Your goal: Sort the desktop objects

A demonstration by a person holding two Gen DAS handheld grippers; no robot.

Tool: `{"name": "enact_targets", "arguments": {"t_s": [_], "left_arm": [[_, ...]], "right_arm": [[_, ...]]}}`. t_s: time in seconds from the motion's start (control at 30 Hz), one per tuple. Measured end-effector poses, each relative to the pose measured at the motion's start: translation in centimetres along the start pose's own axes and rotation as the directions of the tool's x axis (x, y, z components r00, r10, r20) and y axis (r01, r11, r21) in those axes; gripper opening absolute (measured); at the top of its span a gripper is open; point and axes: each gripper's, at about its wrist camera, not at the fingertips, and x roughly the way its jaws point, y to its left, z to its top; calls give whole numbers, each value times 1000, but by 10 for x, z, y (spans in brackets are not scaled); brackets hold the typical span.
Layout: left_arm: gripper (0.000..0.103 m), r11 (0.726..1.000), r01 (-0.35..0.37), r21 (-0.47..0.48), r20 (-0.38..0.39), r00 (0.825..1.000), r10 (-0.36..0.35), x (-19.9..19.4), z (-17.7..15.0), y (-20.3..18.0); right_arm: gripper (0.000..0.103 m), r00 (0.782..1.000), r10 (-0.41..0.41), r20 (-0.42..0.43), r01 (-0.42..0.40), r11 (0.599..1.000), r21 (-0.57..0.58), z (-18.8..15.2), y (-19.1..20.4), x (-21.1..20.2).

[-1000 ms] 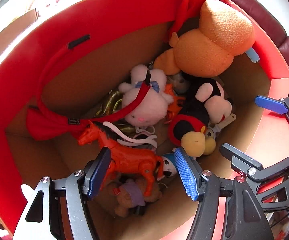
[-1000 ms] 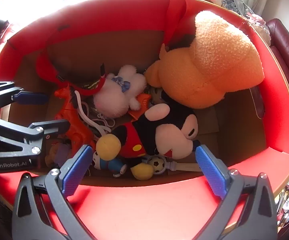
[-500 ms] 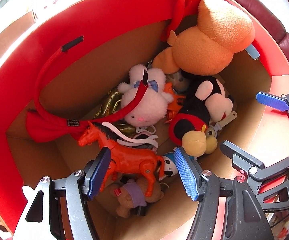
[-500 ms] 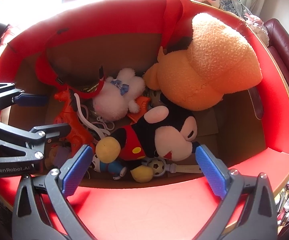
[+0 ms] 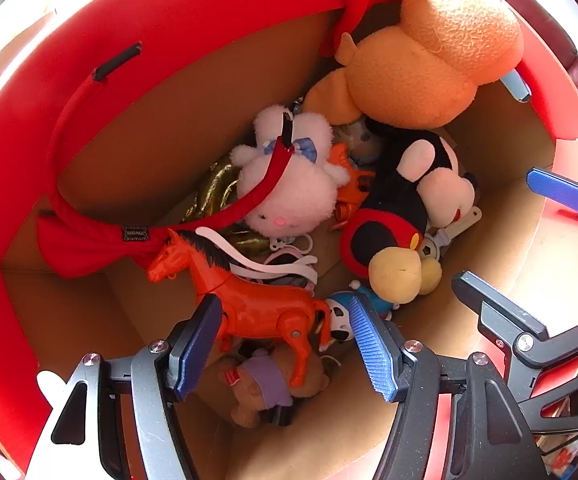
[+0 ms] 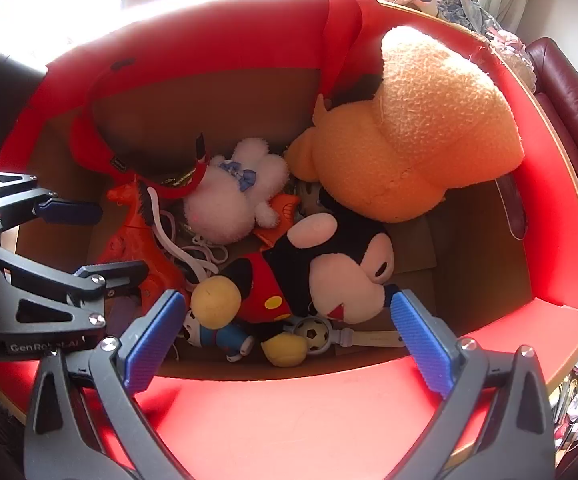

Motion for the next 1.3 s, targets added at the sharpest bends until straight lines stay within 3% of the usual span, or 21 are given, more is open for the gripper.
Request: {"name": "enact_targets", "arguments": {"t_s": [0.23, 0.3, 0.67, 1.3], "left_arm": [[67, 1000, 5, -5, -10, 1000, -5, 1, -2, 1], [67, 999, 13, 32, -14, 1000, -12, 10, 16, 8], [67, 998, 16, 54, -16, 1000, -15, 13, 25, 13], [67, 999, 13, 50, -39, 999, -11, 15, 18, 10]], "right_arm": [[103, 1000, -16, 4, 16, 1000, 2, 0, 1, -1], [103, 1000, -19, 4, 19, 1000, 2, -1, 1, -1], [103, 1000, -21, 1, 21, 1000, -1, -2, -1, 1], [103, 1000, -25, 10, 25, 1000, -3, -2, 0, 1]]}}
